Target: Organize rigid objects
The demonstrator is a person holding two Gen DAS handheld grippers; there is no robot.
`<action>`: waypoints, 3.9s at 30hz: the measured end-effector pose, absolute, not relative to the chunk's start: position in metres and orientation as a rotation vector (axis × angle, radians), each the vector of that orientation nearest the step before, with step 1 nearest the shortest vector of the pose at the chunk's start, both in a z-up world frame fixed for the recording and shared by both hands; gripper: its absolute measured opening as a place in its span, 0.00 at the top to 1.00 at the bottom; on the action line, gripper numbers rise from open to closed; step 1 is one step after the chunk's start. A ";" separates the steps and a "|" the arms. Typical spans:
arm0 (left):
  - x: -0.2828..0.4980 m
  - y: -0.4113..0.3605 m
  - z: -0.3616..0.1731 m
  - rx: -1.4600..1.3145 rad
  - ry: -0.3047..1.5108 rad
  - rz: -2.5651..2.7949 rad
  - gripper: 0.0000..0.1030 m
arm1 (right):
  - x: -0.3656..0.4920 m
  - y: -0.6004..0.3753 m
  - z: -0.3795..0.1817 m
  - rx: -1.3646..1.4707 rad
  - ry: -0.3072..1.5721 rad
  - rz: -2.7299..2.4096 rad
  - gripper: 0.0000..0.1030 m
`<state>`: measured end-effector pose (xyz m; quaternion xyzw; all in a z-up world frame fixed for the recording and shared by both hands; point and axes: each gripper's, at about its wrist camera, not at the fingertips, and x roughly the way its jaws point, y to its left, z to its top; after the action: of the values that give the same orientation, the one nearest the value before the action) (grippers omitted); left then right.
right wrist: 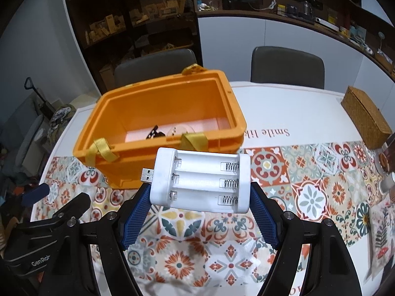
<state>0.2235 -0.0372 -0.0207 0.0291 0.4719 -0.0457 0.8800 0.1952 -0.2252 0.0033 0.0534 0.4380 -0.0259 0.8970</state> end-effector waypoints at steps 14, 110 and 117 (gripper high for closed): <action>0.242 -0.034 0.002 0.099 0.923 -0.051 0.00 | 0.214 -0.216 0.024 0.081 0.863 -0.030 0.25; 0.124 -0.032 0.047 0.114 0.863 -0.105 0.00 | 0.090 -0.220 0.058 0.047 0.886 -0.059 0.14; 0.117 -0.032 0.049 0.110 0.864 -0.107 0.00 | 0.084 -0.220 0.058 0.056 0.890 -0.053 0.14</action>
<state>0.1172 -0.0320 0.0493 0.0533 0.4184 -0.0520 0.9052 0.0835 -0.2203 0.0578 0.0273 0.4303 -0.0257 0.9019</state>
